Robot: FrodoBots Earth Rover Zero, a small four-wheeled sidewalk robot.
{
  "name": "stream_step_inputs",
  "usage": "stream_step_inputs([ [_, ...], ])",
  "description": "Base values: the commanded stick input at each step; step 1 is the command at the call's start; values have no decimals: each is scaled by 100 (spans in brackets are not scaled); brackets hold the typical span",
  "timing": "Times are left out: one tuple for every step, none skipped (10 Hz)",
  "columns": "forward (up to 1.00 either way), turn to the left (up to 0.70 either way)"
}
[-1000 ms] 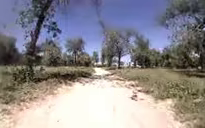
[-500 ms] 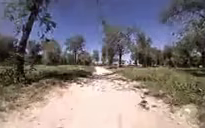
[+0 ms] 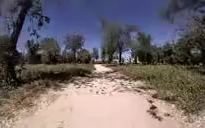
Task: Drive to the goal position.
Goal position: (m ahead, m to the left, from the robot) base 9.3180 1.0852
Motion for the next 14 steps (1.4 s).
stream_step_inputs([
  [85,-25],
  [85,-34],
  [85,-28],
  [85,0],
  [85,0],
  [85,0],
  [85,0],
  [85,0],
  [85,0],
  [85,0],
  [85,0],
  [85,0],
  [85,0],
  [85,0],
])
